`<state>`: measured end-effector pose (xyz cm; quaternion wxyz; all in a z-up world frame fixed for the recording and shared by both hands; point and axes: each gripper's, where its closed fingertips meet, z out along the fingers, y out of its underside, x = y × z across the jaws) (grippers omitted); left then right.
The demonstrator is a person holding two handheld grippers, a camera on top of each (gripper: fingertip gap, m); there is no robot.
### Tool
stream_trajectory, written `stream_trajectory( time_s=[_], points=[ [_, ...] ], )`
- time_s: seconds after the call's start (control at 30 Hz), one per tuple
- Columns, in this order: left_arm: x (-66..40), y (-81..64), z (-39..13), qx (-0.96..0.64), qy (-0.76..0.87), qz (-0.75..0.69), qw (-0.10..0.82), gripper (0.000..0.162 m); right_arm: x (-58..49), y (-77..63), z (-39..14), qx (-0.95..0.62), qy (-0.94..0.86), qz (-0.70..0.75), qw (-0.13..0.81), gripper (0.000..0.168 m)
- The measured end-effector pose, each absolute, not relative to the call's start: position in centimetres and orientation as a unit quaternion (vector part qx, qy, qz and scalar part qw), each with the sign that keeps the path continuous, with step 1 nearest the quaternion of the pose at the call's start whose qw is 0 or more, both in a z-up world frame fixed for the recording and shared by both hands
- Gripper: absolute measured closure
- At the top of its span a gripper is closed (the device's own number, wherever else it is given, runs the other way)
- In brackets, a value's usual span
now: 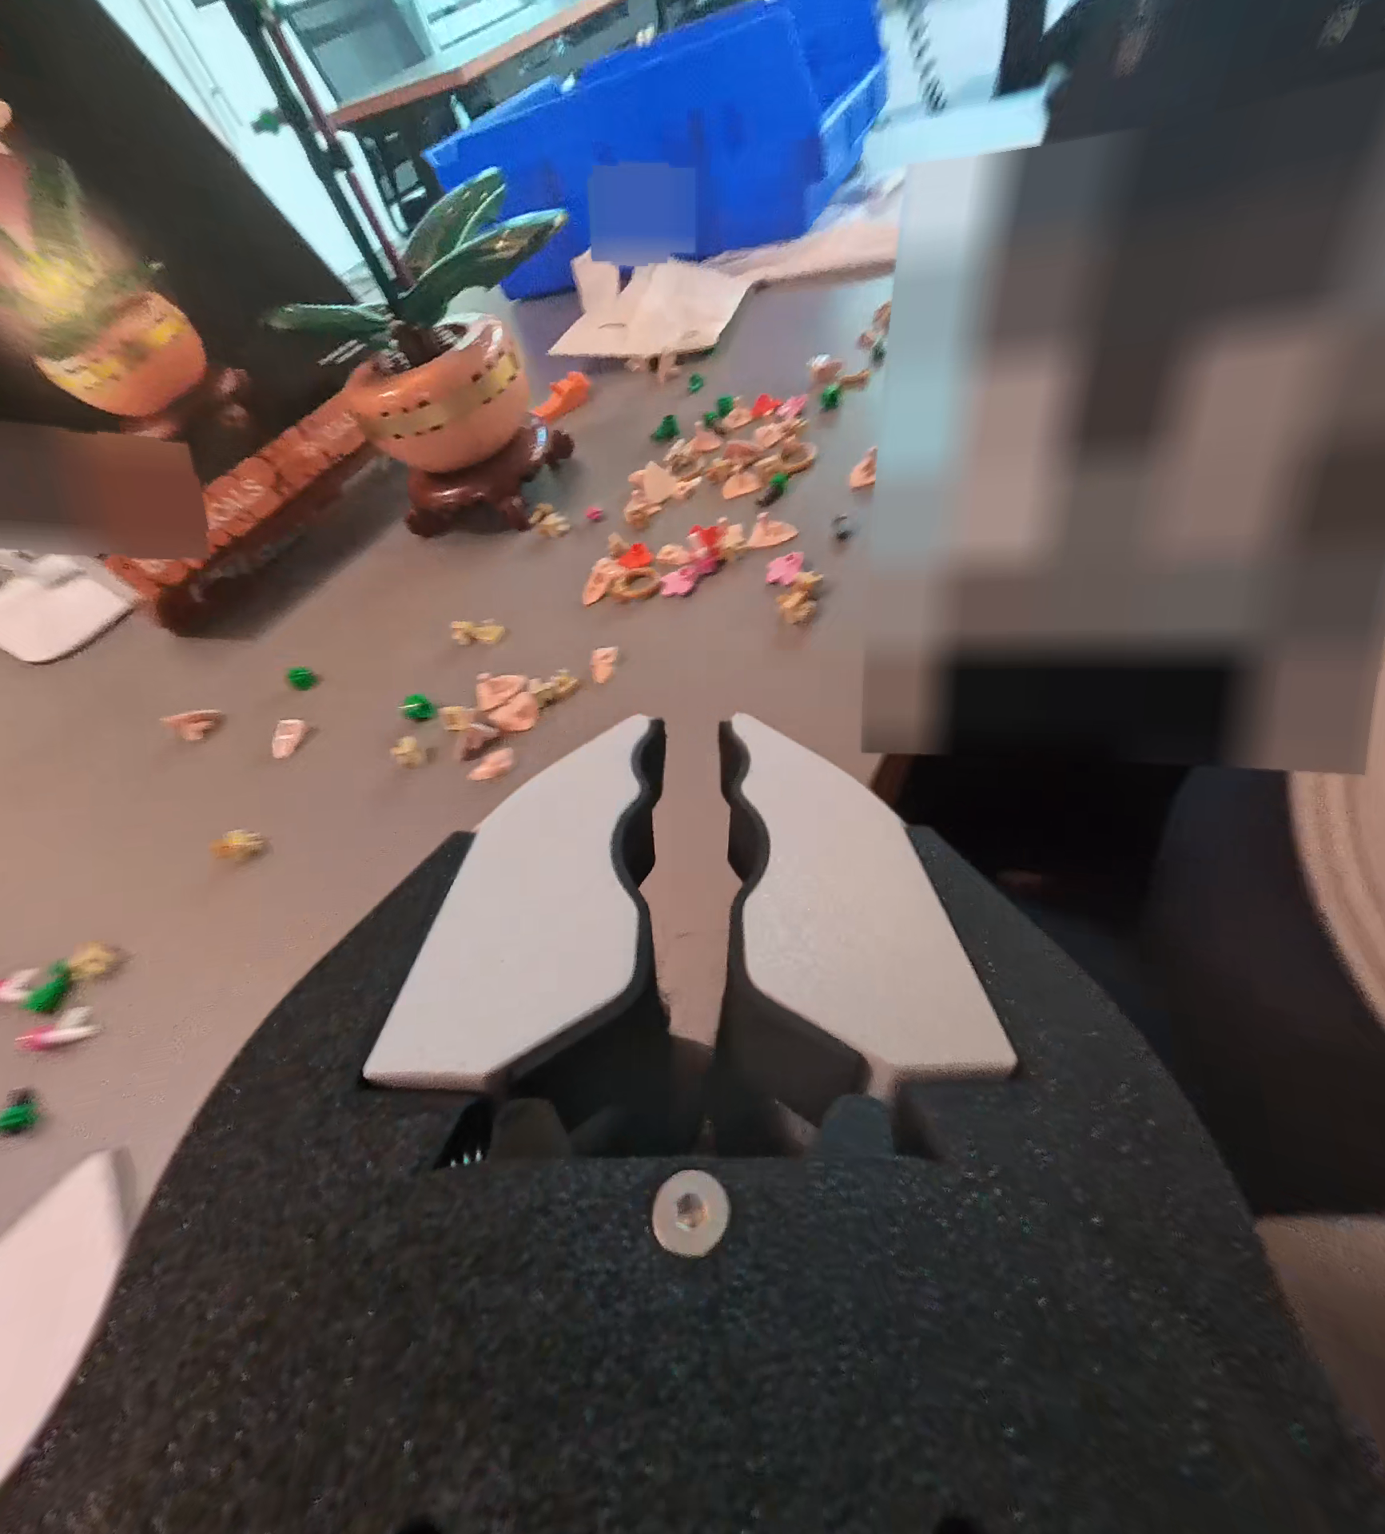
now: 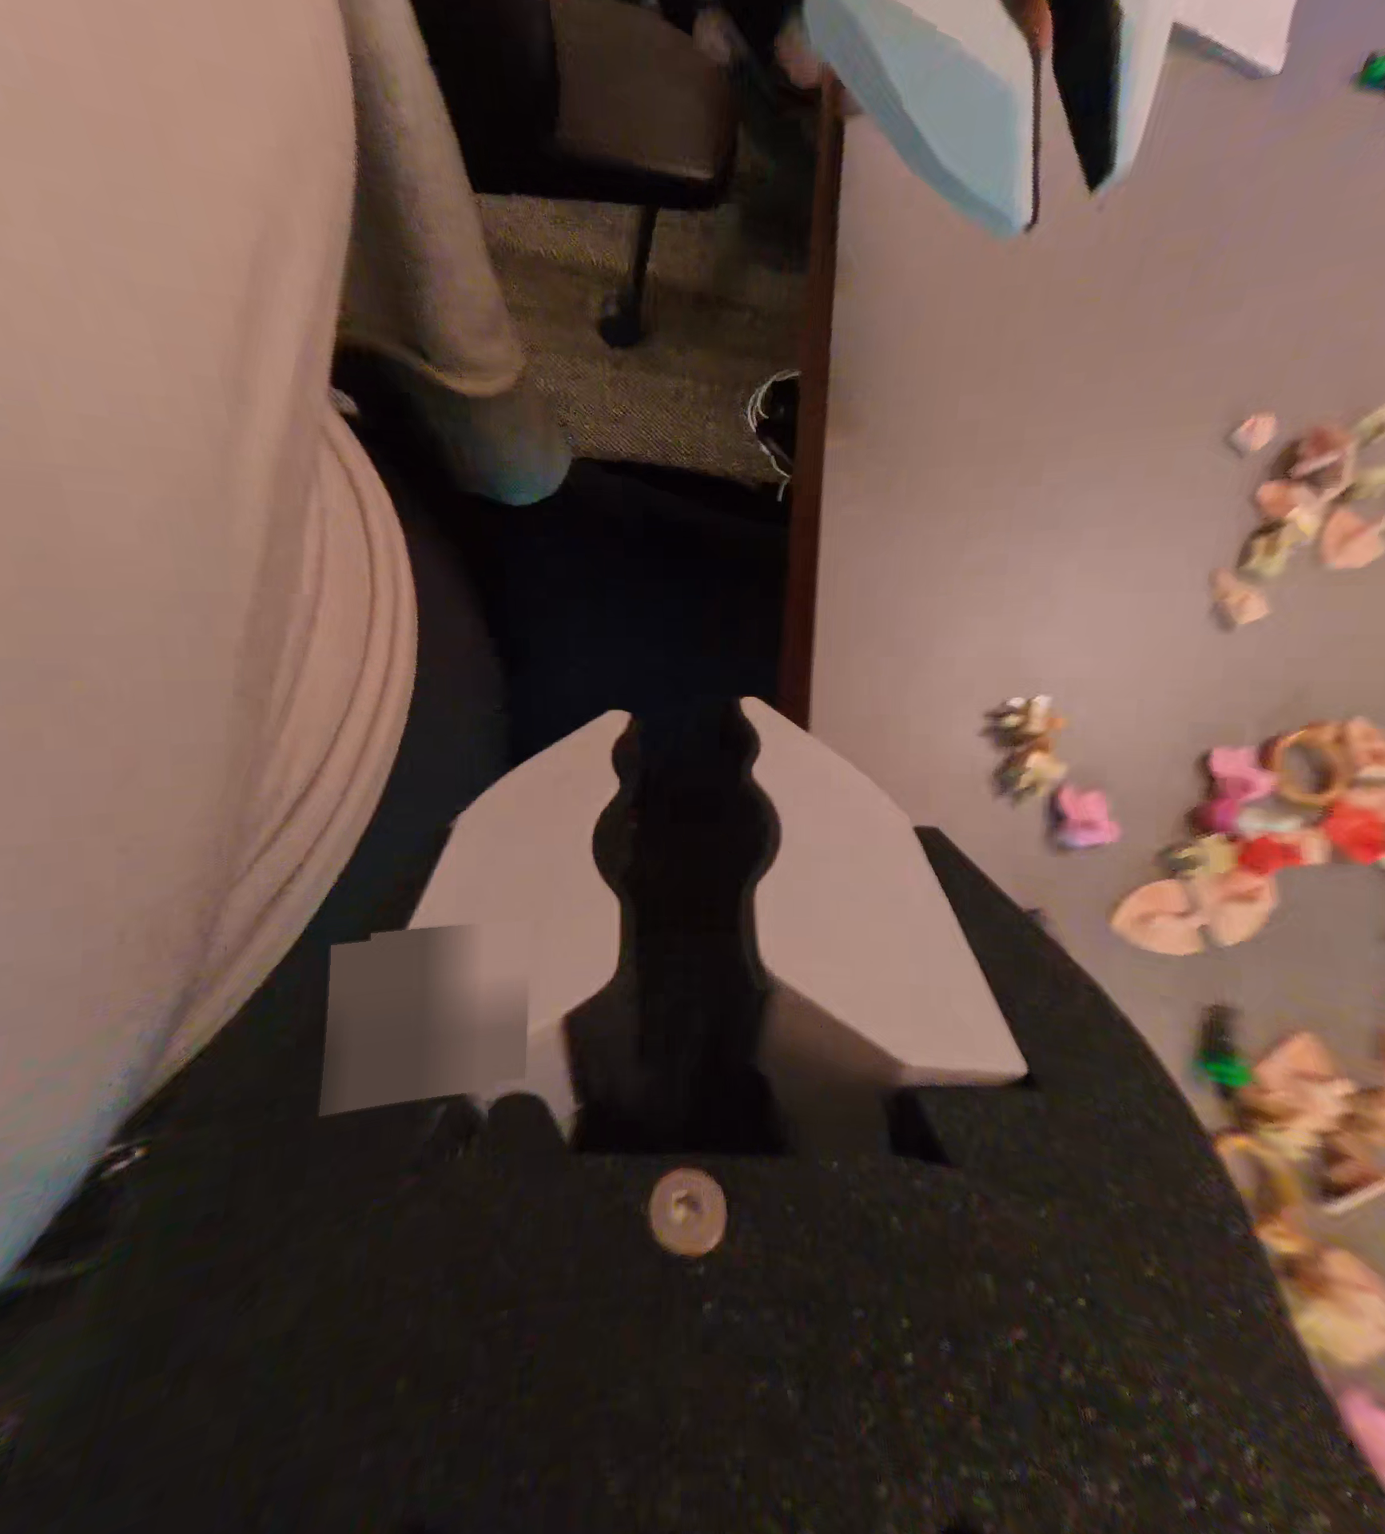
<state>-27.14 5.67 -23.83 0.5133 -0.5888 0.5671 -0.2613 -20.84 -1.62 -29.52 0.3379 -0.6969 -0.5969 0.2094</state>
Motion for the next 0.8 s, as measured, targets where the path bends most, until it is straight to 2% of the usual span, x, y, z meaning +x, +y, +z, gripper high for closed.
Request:
stream_trajectory(
  time_s=[0.07,0.1,0.17,0.4,0.5,0.57,0.63,0.73,0.8],
  points=[
    [-26.6,3.7,-23.4,-0.578,0.549,-0.32,0.513,0.148,-20.6,-3.3,-31.7,-0.739,-0.543,0.244,0.316,0.141],
    [-26.3,2.7,-22.9,-0.56,0.541,-0.345,0.524,0.145,-20.4,-3.9,-33.4,-0.758,-0.525,0.241,0.301,0.133],
    [-25.9,1.1,-22.1,-0.522,0.525,-0.374,0.559,0.143,-20.2,-4.5,-37.3,-0.792,-0.499,0.218,0.277,0.129],
    [-26.8,-0.1,-20.7,-0.467,0.524,-0.367,0.611,0.144,-21.1,-4.3,-45.5,-0.762,-0.618,0.02,0.191,0.134],
    [-27.3,0.3,-21.0,-0.465,0.522,-0.356,0.62,0.143,-21.7,-3.7,-46.3,-0.716,-0.665,-0.033,0.211,0.143],
    [-27.6,0.4,-21.3,-0.462,0.529,-0.347,0.621,0.143,-22.0,-3.6,-45.4,-0.711,-0.659,-0.027,0.245,0.15],
    [-27.8,0.5,-21.3,-0.464,0.525,-0.35,0.622,0.143,-22.6,-4.2,-42.9,-0.713,-0.632,0.044,0.299,0.156],
    [-27.6,0.4,-21.7,-0.5,0.512,-0.384,0.583,0.145,-23.5,-4.2,-35.7,-0.692,-0.573,0.116,0.424,0.157],
    [-26.9,-0.4,-22.1,-0.53,0.503,-0.438,0.524,0.145,-23.5,-3.3,-30.1,-0.658,-0.538,0.114,0.515,0.155]
  ],
)
